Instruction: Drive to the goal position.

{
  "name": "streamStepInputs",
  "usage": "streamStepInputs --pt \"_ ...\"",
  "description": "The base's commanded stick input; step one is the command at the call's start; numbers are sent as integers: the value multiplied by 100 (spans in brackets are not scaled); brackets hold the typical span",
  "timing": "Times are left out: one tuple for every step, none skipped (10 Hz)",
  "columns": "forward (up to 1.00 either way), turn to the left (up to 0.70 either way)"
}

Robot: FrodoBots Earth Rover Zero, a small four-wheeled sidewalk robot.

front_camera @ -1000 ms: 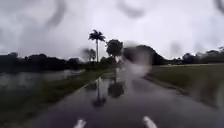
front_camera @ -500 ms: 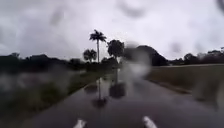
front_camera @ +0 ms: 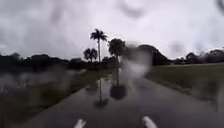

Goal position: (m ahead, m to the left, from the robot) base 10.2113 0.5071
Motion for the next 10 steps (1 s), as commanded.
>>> streamStepInputs --pt "85 0" --pt "85 0" --pt "85 0" --pt "85 0" --pt "85 0" --pt "85 -9" --pt "85 -22" --pt "85 -30" --pt "85 -25" --pt "85 -8"
